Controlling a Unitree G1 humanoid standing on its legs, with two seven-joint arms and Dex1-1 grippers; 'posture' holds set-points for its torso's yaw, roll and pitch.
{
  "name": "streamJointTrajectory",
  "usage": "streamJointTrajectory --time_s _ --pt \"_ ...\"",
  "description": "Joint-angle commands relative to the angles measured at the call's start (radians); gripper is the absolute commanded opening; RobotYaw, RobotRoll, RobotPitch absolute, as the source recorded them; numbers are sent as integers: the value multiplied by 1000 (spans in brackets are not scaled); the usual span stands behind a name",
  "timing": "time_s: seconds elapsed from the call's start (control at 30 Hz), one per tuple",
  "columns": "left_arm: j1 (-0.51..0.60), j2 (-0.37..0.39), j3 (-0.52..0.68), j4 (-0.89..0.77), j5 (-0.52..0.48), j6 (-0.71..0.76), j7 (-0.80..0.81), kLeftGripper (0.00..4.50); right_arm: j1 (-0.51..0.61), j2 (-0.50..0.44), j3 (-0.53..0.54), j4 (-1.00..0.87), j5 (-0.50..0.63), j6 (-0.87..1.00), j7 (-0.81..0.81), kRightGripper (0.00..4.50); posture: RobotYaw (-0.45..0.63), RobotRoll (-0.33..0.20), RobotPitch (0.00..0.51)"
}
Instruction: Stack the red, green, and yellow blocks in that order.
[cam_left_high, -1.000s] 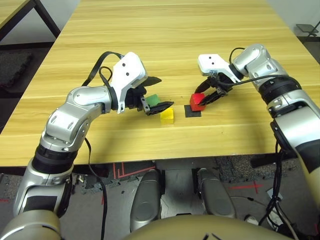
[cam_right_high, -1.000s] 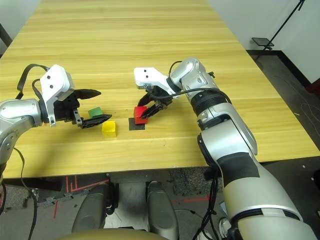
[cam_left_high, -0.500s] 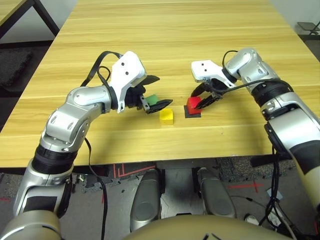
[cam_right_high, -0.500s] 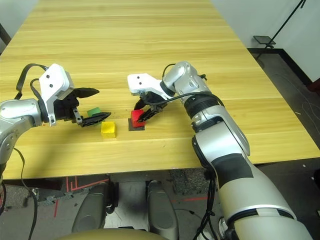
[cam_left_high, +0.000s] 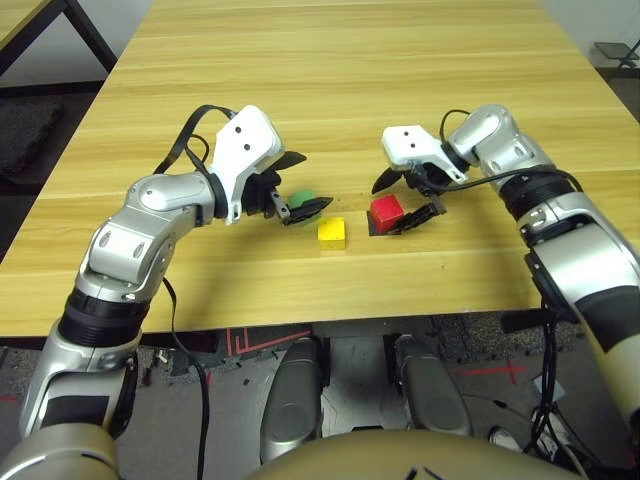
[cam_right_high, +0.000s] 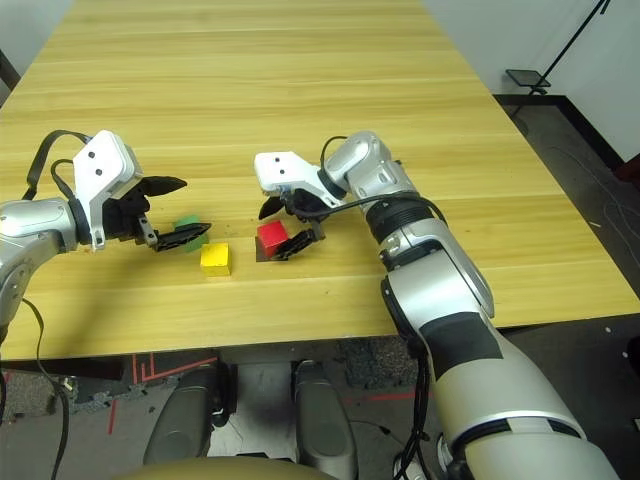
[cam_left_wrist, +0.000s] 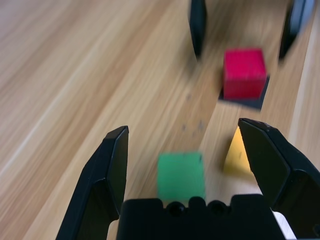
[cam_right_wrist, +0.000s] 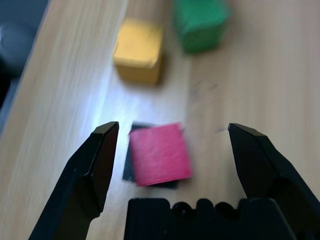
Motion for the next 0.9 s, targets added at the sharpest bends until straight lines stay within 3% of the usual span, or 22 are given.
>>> streamJointTrajectory --time_s 0.03,0.37,0.9 --pt "-4 11 -28 68 44 -60 -44 4500 -47 -80 -61 36 92 13 6 4467 424 -129 115" --pt "-26 -51 -44 230 105 -149 -75 4500 -22 -194 -167 57 82 41 5 4467 342 -101 105" --pt "-46 -114 -76 356 173 -217 -124 4500 96 -230 -162 -165 176 170 6 4467 287 -92 121"
